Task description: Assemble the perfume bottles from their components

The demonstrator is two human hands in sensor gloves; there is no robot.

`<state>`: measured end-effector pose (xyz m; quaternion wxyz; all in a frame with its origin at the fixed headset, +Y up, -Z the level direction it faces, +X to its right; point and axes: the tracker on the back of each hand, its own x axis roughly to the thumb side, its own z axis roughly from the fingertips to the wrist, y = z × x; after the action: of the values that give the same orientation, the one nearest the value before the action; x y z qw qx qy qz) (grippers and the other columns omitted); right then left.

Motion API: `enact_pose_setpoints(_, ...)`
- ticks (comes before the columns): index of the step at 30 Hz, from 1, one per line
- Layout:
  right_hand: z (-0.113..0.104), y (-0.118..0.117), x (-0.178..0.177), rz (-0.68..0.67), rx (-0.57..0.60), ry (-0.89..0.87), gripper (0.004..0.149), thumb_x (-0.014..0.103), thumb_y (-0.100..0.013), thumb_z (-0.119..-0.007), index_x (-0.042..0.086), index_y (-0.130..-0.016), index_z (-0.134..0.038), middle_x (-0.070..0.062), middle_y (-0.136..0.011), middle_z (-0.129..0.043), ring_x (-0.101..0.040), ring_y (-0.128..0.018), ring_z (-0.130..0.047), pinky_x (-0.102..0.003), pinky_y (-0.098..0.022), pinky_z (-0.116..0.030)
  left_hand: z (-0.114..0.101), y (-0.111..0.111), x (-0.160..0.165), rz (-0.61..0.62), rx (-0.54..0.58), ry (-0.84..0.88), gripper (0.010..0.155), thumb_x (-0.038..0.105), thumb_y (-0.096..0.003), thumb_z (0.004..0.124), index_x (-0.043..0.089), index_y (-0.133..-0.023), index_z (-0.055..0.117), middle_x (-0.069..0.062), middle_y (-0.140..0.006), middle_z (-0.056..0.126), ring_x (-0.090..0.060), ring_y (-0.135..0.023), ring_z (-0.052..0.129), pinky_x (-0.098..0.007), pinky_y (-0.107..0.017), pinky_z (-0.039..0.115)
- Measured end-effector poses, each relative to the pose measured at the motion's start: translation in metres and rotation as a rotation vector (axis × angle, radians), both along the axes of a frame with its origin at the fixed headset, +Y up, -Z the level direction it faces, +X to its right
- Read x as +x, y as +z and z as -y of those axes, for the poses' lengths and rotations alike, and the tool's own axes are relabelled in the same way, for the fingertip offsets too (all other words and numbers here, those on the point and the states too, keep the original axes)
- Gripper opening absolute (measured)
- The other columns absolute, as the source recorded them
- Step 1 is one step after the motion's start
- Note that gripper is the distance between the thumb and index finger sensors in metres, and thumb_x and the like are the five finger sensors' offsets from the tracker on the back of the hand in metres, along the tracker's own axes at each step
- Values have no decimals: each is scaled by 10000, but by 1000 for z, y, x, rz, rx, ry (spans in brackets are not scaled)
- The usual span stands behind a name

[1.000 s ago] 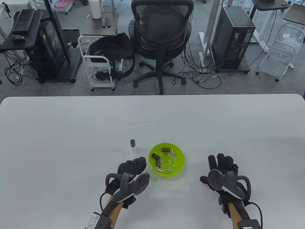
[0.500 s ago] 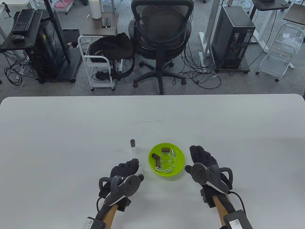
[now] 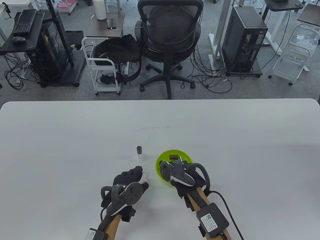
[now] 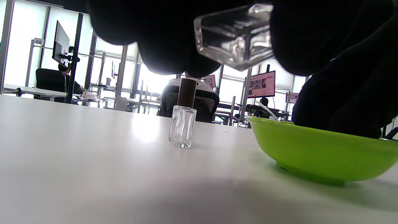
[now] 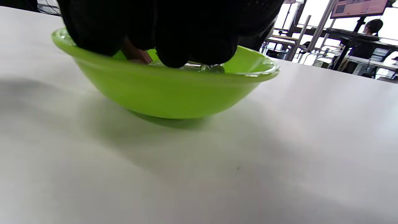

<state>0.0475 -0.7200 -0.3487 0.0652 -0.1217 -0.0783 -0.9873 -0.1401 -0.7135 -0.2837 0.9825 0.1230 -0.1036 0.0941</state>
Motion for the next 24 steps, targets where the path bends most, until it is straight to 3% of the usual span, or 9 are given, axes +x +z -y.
enact_pose_setpoints(9, 17, -5, 5, 0, -50, -23, 474, 458, -565, -703, 508, -1023, -590, -85, -1101, -650, -254, -855, -757, -534, -751, -640, 1, 0, 1, -3, 0, 1, 724, 616, -428, 815, 225, -1016, 653, -36, -931, 882, -247, -761, 946, -380, -628, 780)
enact_pose_setpoints(19, 26, -8, 3, 22, -65, -10, 440, 424, -588, -711, 516, -1006, -608, -132, -1156, -510, -304, -918, -658, -628, -790, -503, 1, -1, 1, -8, -7, 5, 725, 617, -429, 814, 224, -1016, 653, -37, -930, 882, -246, -759, 947, -380, -626, 781)
enact_pose_setpoints(24, 26, -10, 2, 47, -70, -13, 393, 472, -591, -724, 507, -975, -644, -136, -1160, -495, -326, -935, -628, -632, -797, -485, 2, -1, 2, -6, -6, 2, 724, 619, -429, 813, 225, -1016, 653, -36, -929, 882, -246, -758, 947, -378, -625, 782)
